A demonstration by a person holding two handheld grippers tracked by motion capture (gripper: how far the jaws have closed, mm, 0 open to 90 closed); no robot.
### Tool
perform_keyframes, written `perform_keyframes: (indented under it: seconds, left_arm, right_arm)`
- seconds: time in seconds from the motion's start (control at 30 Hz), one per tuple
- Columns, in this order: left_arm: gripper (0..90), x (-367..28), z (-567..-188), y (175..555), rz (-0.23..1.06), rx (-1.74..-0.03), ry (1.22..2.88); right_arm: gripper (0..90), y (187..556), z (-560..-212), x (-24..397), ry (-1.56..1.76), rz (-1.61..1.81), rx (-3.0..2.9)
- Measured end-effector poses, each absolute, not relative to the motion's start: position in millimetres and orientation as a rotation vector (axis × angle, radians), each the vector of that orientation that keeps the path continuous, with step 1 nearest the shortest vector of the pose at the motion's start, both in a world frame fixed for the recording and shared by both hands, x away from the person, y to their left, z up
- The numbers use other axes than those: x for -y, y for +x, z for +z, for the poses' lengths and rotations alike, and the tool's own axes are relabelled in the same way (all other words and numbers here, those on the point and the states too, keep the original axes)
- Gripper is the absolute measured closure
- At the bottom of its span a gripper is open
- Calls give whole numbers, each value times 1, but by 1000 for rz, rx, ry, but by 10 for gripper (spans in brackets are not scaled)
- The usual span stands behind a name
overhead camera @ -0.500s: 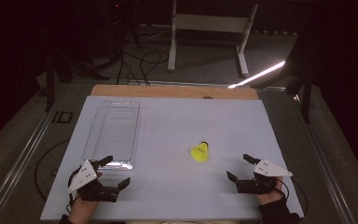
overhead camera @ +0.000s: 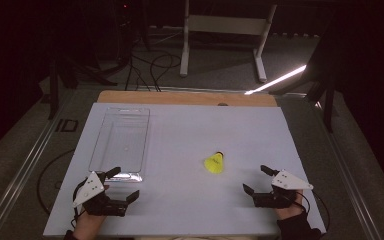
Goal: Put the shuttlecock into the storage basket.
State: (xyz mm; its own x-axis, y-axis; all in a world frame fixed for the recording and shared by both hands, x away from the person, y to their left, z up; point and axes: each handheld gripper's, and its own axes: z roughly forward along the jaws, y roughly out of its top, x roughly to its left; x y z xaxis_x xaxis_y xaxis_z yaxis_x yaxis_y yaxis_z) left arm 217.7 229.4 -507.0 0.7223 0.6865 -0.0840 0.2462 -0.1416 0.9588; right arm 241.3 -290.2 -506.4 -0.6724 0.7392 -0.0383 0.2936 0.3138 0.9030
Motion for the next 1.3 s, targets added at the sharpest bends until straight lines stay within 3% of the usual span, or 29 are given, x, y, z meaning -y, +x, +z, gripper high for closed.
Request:
perform_keyframes:
  seconds: [0.83, 1.3]
  left_arm:
    - [0, -228, -493, 224, 350, -722, 1724]
    - [0, -218, -460, 235, 258, -612, 1919]
  right_arm:
    - [90, 242, -505, 291, 918, 1339, -2136]
    - [91, 241, -505, 290, 910, 1341, -2144]
